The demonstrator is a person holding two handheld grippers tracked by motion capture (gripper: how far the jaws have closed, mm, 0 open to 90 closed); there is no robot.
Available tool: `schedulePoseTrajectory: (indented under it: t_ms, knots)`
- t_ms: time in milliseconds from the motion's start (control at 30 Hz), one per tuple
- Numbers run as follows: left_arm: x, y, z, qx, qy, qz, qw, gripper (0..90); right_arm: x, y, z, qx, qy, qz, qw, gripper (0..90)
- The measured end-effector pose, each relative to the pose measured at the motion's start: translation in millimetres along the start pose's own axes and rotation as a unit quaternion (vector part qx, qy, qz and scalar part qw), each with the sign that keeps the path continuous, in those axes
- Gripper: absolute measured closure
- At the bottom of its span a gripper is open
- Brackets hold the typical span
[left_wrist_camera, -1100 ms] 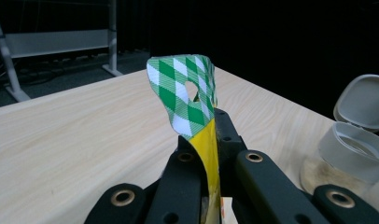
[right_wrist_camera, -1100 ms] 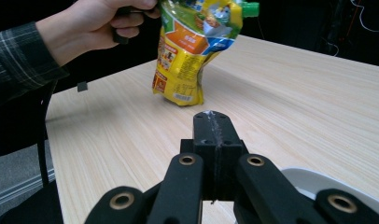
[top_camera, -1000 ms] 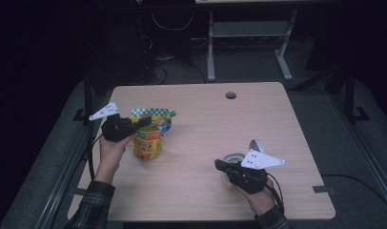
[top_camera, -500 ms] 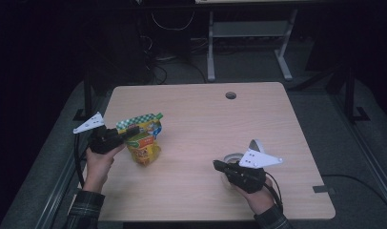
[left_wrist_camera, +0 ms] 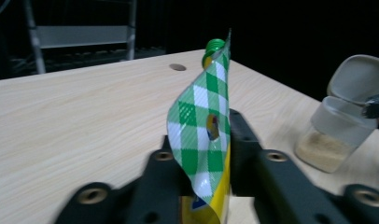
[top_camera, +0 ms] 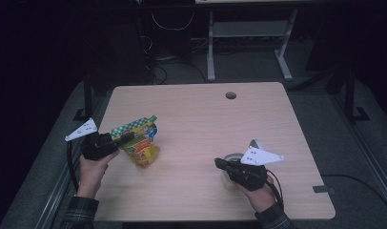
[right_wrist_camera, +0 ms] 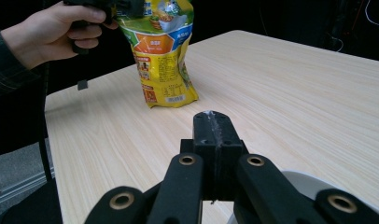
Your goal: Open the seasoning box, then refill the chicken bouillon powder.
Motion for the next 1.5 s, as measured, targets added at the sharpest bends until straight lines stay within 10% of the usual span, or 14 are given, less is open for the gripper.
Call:
schedulePoseTrajectory:
  t_ms: [567, 1500]
  knots:
    - [-6.5, -9.2, -7.7, 0.041, 0.011, 0.004, 0.9991, 16.4, -0.6, 3.5, -1.9, 0.003, -0.001, 0.003, 1.0000, 90.0]
    - [-30.9, -53.1, -35.6, 0.084, 0.032, 0.003, 0.9960, 11.0, -4.9, 26.5, -24.8, 0.006, 0.005, 0.004, 1.0000, 90.0]
Point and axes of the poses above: each handheld gripper's, and its own axes: z roughly forward along the jaws, y roughly out of its top, x roughly to its left, the point moved 7 cm from there along z, roughly forward along the jaws, and after that the axes turned 6 degrees about -y, right-handed, at the moved point
